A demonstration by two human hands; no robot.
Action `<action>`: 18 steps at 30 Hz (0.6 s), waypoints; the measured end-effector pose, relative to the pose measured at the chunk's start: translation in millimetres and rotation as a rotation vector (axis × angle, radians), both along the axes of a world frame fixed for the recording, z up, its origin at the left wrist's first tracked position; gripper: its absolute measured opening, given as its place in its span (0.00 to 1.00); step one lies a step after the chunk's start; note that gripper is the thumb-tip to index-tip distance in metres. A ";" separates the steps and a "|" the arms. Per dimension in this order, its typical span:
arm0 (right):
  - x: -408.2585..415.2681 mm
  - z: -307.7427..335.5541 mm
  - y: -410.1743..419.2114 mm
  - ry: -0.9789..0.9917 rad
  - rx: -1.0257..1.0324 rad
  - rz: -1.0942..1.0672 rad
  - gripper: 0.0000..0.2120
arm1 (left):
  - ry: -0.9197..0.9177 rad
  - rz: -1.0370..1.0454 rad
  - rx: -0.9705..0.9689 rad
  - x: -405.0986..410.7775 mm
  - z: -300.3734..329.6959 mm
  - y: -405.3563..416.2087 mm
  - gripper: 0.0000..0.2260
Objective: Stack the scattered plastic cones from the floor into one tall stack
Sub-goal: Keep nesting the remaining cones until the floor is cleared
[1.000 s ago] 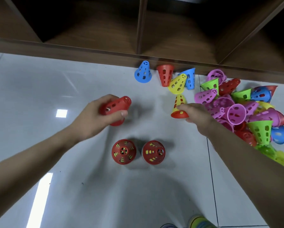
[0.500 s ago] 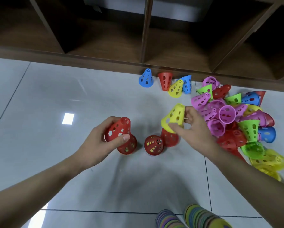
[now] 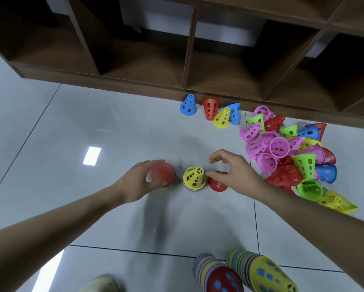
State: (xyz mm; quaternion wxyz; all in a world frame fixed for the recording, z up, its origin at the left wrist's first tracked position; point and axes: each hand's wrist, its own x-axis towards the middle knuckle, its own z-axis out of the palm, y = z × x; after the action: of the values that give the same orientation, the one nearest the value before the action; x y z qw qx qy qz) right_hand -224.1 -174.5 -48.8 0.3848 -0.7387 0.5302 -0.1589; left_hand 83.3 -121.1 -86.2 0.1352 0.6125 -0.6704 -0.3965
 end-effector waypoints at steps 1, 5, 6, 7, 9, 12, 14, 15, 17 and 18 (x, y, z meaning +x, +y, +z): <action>-6.9 4.7 -3.3 0.029 -0.001 0.039 0.15 | -0.053 -0.032 0.003 1.1 1.8 -2.4 0.32; -45.2 16.8 -8.6 0.204 -0.011 0.143 0.14 | -0.168 -0.122 0.064 6.6 21.6 -16.9 0.41; -54.6 15.8 -7.3 0.236 -0.010 0.153 0.15 | -0.165 -0.114 0.066 7.4 29.1 -24.0 0.40; -62.1 11.5 -5.6 0.269 -0.006 0.156 0.17 | -0.156 -0.095 0.056 8.1 36.5 -33.5 0.37; -68.1 -2.8 -1.2 0.314 0.005 0.148 0.23 | -0.142 -0.048 0.022 8.9 48.0 -58.7 0.32; -65.0 -33.3 5.1 0.246 0.022 0.099 0.29 | -0.143 -0.017 0.005 2.2 53.6 -106.0 0.27; -63.8 -49.0 8.4 0.205 0.024 0.083 0.28 | -0.164 -0.024 -0.010 -11.1 49.8 -138.9 0.25; -63.6 -54.8 8.7 0.191 0.020 0.075 0.27 | -0.177 -0.034 -0.027 -18.6 46.5 -154.8 0.25; -63.3 -63.9 8.6 0.126 0.021 0.041 0.24 | -0.195 -0.046 -0.083 -35.2 38.2 -184.7 0.26; -62.4 -66.9 8.4 0.085 0.031 0.020 0.23 | -0.198 -0.043 -0.116 -43.8 32.6 -199.5 0.27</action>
State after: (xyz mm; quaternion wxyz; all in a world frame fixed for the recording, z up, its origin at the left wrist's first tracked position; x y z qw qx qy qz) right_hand -286.5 -166.2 -115.7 0.3748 -0.7441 0.5409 -0.1155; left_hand 39.4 -320.6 -53.6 0.0949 0.6255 -0.7151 -0.2972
